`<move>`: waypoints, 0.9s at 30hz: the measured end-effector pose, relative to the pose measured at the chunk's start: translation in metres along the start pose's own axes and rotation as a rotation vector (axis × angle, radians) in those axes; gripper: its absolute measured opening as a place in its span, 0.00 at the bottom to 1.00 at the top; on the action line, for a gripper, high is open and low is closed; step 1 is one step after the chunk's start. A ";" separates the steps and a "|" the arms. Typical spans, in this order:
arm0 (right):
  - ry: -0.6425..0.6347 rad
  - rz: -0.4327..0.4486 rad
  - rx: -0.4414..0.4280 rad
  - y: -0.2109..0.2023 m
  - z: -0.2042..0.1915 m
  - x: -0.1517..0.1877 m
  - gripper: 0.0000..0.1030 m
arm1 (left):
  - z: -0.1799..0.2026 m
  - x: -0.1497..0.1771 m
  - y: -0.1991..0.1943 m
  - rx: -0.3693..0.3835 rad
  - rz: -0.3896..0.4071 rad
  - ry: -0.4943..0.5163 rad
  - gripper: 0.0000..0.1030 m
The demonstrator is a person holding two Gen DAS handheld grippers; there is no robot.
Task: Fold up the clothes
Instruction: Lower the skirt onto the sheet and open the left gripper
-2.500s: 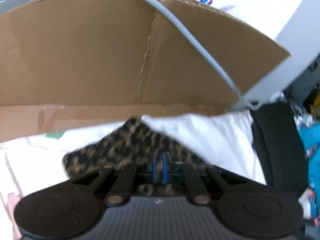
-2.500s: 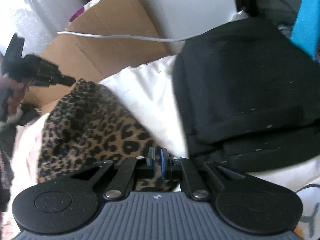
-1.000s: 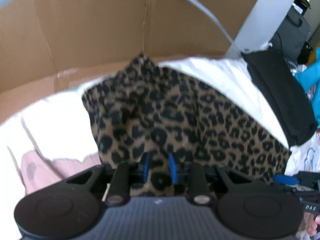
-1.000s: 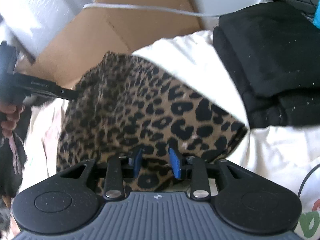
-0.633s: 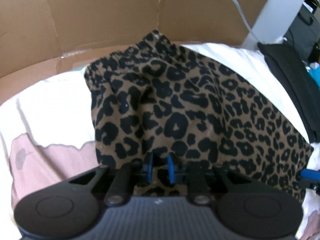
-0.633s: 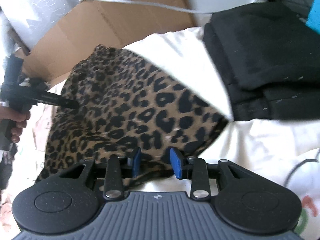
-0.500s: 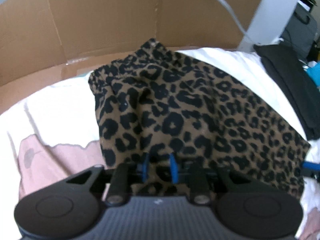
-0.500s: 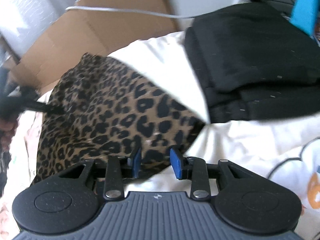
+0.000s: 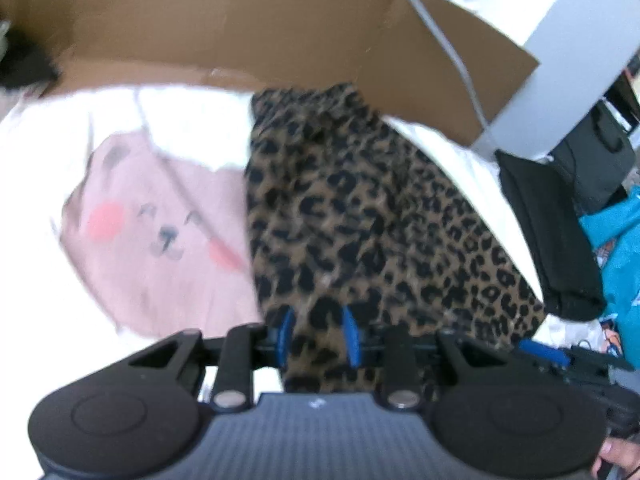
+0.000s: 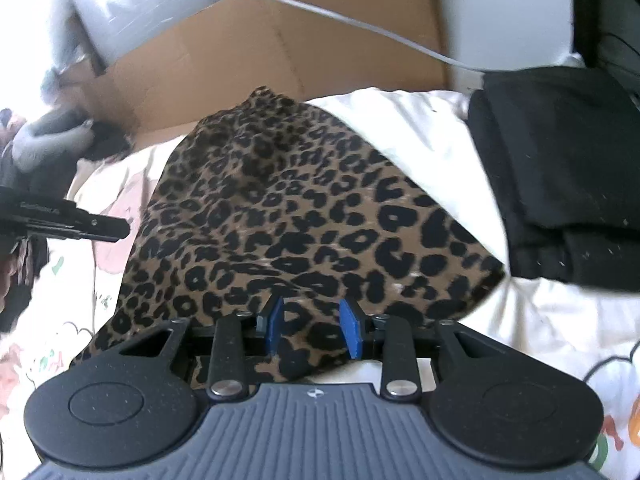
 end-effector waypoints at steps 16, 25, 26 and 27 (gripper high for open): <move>-0.039 -0.034 0.042 0.024 -0.027 -0.013 0.32 | -0.031 0.053 -0.024 0.050 -0.051 -0.069 0.28; -0.098 -0.071 0.059 0.035 -0.045 0.000 0.31 | -0.058 0.093 -0.048 0.053 -0.137 -0.060 0.28; -0.100 -0.069 0.059 0.035 -0.047 -0.001 0.32 | -0.058 0.100 -0.048 0.049 -0.149 -0.047 0.28; -0.103 -0.069 0.057 0.035 -0.048 -0.001 0.32 | -0.057 0.105 -0.048 0.052 -0.162 -0.032 0.28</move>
Point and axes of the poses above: each gripper's, at about its wrist camera, not at the fingertips, and y roughly the way its jaws point, z to its right, x to its underside, the point moved 6 cm from there along y, roughly the way its jaws point, and after that the axes turned 15 degrees about x, right-handed, at the moved point
